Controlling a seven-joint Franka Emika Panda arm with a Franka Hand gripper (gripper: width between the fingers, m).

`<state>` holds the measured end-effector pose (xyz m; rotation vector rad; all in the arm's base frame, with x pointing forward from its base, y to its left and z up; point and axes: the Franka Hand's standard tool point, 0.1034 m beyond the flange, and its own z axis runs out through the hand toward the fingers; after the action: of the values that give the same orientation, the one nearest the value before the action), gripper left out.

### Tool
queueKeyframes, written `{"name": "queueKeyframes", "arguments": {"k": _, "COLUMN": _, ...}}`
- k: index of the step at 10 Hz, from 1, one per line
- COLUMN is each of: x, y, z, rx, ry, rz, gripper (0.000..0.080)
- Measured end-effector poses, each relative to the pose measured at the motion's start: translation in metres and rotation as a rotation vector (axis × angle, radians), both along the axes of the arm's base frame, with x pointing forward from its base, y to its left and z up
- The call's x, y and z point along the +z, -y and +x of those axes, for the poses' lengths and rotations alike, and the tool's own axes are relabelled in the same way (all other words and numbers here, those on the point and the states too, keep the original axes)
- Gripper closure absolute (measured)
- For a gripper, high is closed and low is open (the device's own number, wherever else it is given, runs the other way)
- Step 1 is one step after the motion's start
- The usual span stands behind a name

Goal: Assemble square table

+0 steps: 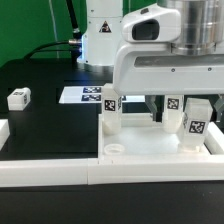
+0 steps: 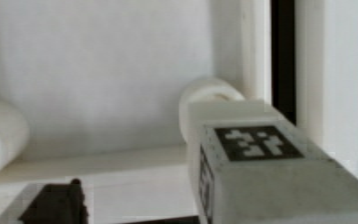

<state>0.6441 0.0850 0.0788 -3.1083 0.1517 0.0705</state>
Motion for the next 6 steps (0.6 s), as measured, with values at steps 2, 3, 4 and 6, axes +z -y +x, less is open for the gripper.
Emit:
{"name": "queueKeyframes", "arguments": {"k": 2, "x": -0.0009, "y": 0.0003, "z": -0.0007, "rx": -0.028, "ry": -0.002, "rz": -0.002, "gripper": 0.0272}}
{"name": "queueKeyframes", "arguments": {"k": 3, "x": -0.0011, "y": 0.0001, "z": -0.0008, "rx": -0.061, "ry": -0.003, "rz": -0.003, "gripper": 0.0412}}
{"name": "queueKeyframes", "arguments": {"k": 4, "x": -0.0011, "y": -0.0005, "z": -0.0009, "rx": -0.166, "ry": -0.006, "rz": -0.007, "gripper": 0.0509}}
{"name": "queueKeyframes", "arguments": {"k": 6, "x": -0.0013, "y": -0.0007, "z": -0.001, "rx": -0.303, "ry": -0.011, "rz": -0.013, "gripper": 0.0509}}
